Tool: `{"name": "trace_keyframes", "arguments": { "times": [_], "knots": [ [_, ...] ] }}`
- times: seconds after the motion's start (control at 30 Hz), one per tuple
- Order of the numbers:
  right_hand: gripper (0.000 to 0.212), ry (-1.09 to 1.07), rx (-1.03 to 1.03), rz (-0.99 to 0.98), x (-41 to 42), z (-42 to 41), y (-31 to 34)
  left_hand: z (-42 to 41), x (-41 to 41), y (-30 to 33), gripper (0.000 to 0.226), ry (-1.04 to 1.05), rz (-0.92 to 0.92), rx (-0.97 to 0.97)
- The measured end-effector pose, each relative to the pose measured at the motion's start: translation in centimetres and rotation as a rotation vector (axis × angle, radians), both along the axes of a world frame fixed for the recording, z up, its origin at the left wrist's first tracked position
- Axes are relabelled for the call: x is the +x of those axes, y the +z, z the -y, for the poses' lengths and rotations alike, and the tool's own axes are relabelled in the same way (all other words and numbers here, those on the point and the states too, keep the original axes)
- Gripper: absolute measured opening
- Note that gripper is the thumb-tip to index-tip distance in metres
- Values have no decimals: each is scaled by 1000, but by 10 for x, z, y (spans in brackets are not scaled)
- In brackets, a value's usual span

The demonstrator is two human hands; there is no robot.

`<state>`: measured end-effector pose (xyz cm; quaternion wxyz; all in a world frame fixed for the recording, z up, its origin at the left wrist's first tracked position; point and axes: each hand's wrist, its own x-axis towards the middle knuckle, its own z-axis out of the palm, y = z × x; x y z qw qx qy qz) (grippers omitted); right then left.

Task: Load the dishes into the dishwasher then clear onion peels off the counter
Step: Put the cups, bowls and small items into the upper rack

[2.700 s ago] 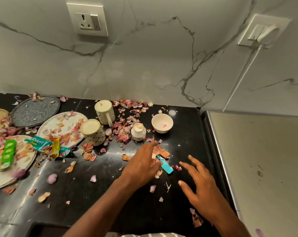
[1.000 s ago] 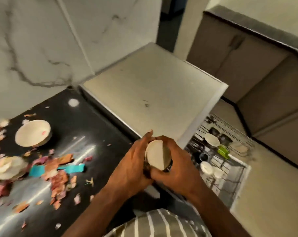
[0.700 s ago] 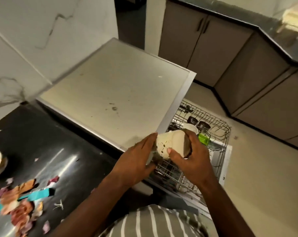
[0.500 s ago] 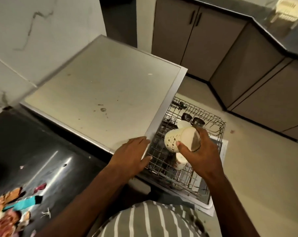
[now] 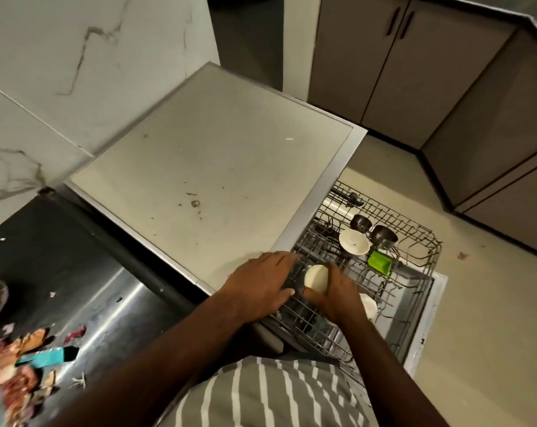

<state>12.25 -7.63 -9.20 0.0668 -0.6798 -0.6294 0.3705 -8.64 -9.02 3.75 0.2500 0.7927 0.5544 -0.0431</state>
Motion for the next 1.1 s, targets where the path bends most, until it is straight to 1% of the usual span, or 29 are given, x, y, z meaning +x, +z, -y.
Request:
{"name": "trace_keyframes", "arguments": {
  "times": [0.13, 0.27, 0.5, 0.6, 0.63, 0.77, 0.8, 1.0, 1.07, 1.1],
  "knots": [
    [98, 118, -64, 49, -8, -20, -39, -6, -3, -7, 67, 35, -44, -14],
    [110, 170, -138, 59, -9, -34, -73, -9, -6, -9, 65, 68, -55, -30],
    [101, 203, -182, 77, -11, -44, -105, -6, -16, -8, 66, 174, -33, -59],
    [113, 247, -213, 133, -12, -48, -120, -1, -22, -8, 67, 225, -14, -78],
    [112, 261, -228, 155, -13, -50, -122, 0, -24, -8, 68, 239, -9, -82],
    [92, 301, -240, 216, -18, -59, -121, 4, -31, -7, 68, 297, 17, -75],
    [91, 316, -243, 221, -18, -61, -123, 5, -32, -6, 68, 307, 23, -70],
    [106, 342, -285, 211, -10, -64, -129, 10, -35, -8, 70, 328, 37, -58],
    [108, 292, -243, 191, -8, -60, -121, 13, -35, -8, 69, 332, 44, -45],
    [104, 249, -197, 152, -9, -58, -112, 15, -36, -8, 69, 336, 45, -38]
  ]
}}
